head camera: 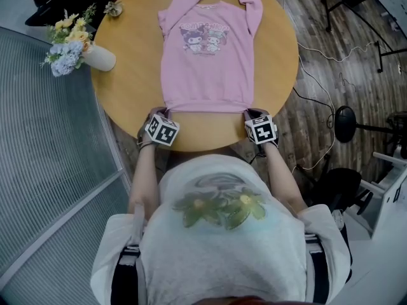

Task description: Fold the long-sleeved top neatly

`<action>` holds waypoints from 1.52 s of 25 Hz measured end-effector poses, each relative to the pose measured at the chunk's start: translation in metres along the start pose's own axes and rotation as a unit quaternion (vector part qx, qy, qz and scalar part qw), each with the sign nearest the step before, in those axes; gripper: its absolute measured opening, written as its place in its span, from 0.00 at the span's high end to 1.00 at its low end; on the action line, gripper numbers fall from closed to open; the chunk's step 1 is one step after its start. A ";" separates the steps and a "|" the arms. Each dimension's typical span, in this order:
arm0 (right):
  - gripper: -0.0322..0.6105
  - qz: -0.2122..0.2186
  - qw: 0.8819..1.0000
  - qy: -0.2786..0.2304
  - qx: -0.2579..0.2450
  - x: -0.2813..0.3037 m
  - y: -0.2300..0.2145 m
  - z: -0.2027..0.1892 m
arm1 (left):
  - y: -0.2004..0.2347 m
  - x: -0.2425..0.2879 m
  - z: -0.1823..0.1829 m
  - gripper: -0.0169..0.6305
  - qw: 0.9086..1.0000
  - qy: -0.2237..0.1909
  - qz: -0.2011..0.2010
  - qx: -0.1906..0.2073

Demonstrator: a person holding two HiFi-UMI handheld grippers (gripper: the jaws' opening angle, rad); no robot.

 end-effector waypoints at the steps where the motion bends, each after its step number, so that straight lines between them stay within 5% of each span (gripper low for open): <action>1: 0.90 0.003 1.000 0.008 0.004 0.001 -0.001 0.000 | 0.001 0.001 0.001 0.95 1.000 0.003 -0.009 -0.019; 5: 0.89 0.024 0.999 0.033 0.028 0.002 -0.003 0.003 | 0.007 0.004 0.004 0.95 0.997 0.013 -0.042 -0.058; 10: 0.89 0.023 0.998 0.059 0.029 -0.015 -0.001 -0.002 | 0.015 -0.013 0.004 0.95 0.998 0.042 -0.056 0.003; 13: 0.89 0.017 0.997 0.076 -0.010 -0.017 0.004 -0.014 | 0.013 -0.019 0.001 0.95 0.997 0.036 -0.051 0.053; 15: 0.84 0.031 0.996 0.080 -0.036 -0.017 0.007 -0.021 | 0.010 -0.027 0.003 0.94 0.996 0.017 -0.078 0.034; 16: 0.72 0.042 0.996 0.073 -0.029 -0.017 0.007 -0.019 | 0.012 -0.033 0.008 0.90 0.995 0.001 -0.100 0.003; 20: 0.71 0.061 0.997 0.010 0.039 -0.025 -0.005 0.008 | 0.035 -0.054 0.030 0.87 0.987 -0.062 -0.122 -0.089; 32: 0.71 0.049 0.987 -0.130 0.079 -0.037 -0.048 0.122 | 0.063 -0.062 0.148 0.86 0.971 -0.195 -0.087 -0.109; 38: 0.64 0.039 0.980 -0.173 0.090 -0.042 -0.081 0.167 | 0.066 -0.052 0.191 0.69 0.965 -0.218 -0.086 -0.114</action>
Point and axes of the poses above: the fingertips, and each gripper's own axes: x forward along the fingers, y to its left, z out of its top, the point moved 3 cm from there along -x, backward along the fingers, and after that the axes turned 6 degrees about z, right-handed, at the moved point
